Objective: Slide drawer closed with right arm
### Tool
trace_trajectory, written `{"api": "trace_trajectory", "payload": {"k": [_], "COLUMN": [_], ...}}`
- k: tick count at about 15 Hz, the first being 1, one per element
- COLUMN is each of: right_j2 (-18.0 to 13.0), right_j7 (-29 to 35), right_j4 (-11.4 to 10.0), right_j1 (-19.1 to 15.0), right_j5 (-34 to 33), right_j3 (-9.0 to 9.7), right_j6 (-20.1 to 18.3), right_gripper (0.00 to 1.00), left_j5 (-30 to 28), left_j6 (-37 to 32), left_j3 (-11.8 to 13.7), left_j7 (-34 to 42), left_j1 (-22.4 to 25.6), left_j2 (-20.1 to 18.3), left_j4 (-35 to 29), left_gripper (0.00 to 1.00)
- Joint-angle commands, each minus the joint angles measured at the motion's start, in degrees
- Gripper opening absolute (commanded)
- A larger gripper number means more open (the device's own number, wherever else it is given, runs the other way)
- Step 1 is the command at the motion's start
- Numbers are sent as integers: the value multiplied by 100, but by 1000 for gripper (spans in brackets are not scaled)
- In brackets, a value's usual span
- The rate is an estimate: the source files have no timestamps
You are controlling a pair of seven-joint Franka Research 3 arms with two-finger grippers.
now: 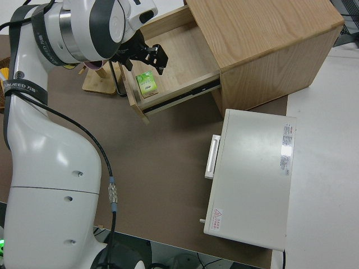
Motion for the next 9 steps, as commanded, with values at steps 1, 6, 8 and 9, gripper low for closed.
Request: {"api": "trace_trajectory", "payload": {"k": [1,6,8,9], "right_j2": [-114,-141,-149,-158], "right_j7": [-162,-241,-259,-268], "right_j4": [-32,-41,-32,-32], "right_j1": [-118,-119,-119,-119], "right_j5": [223,225,216,233], "right_j3": [-27,-27,-19,-10], "right_j6": [-184,-193,-193,-193], "right_gripper": [985,985,985,985], "left_j5": [98,98,98,98], "left_j6": [-113,-113,-113,-113], "left_j3": [-37,-37,-37,-37], "left_j7": [55,55,55,55], "left_j1": [22,22,22,22], "left_j2": [65,65,65,65], "left_j4": [140,149,149,149], "left_gripper": [993,993,993,993]}}
